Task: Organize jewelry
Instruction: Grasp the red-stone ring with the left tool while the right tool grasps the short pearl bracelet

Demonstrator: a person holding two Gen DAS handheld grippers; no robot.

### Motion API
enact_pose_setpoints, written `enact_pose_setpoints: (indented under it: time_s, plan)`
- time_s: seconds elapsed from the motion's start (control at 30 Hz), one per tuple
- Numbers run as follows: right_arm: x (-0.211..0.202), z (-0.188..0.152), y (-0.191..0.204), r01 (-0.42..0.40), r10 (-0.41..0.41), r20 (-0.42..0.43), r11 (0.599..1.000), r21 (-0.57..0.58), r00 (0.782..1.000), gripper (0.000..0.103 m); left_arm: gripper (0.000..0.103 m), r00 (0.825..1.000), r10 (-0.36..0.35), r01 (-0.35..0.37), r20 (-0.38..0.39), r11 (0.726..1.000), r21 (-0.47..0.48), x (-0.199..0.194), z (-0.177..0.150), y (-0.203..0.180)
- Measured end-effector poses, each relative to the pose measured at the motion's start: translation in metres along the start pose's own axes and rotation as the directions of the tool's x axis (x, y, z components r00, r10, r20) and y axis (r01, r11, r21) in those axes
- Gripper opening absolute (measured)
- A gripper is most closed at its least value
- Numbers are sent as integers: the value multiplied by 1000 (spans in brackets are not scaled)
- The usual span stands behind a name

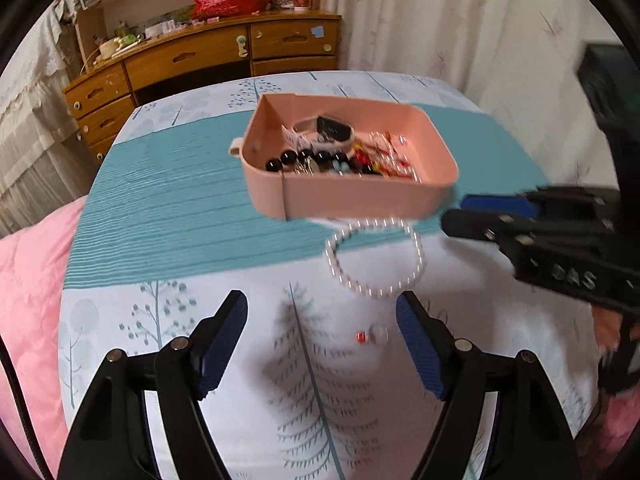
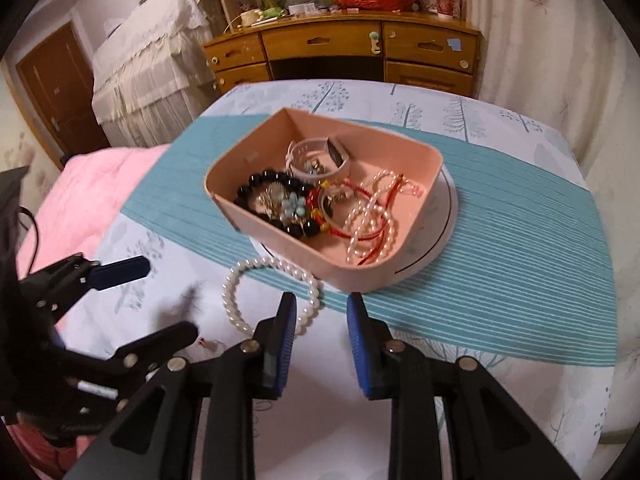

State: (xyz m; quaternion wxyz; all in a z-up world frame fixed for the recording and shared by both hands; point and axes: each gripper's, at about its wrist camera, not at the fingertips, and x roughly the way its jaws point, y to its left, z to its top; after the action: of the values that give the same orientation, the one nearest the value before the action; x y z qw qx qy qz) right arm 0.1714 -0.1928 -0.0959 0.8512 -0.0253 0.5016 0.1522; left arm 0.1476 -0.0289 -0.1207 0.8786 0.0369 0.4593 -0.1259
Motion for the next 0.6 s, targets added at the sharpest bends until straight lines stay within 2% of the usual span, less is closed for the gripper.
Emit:
enact_pose_setpoints:
  time_s: [0.17, 0.37, 0.6]
  plan:
    - [12, -4, 3, 16, -15, 18, 998, -55, 1000, 26, 75, 1000, -1, 1, 3, 1000, 12, 0, -14, -6]
    - [26, -5, 9, 38, -38, -4, 996, -82, 999, 26, 75, 1000, 16, -16, -7, 1000, 21, 3, -20, -11]
    - [34, -8, 18, 68, -67, 11, 988, -140, 998, 25, 75, 1000, 7, -7, -24, 1000, -6, 11, -23, -5]
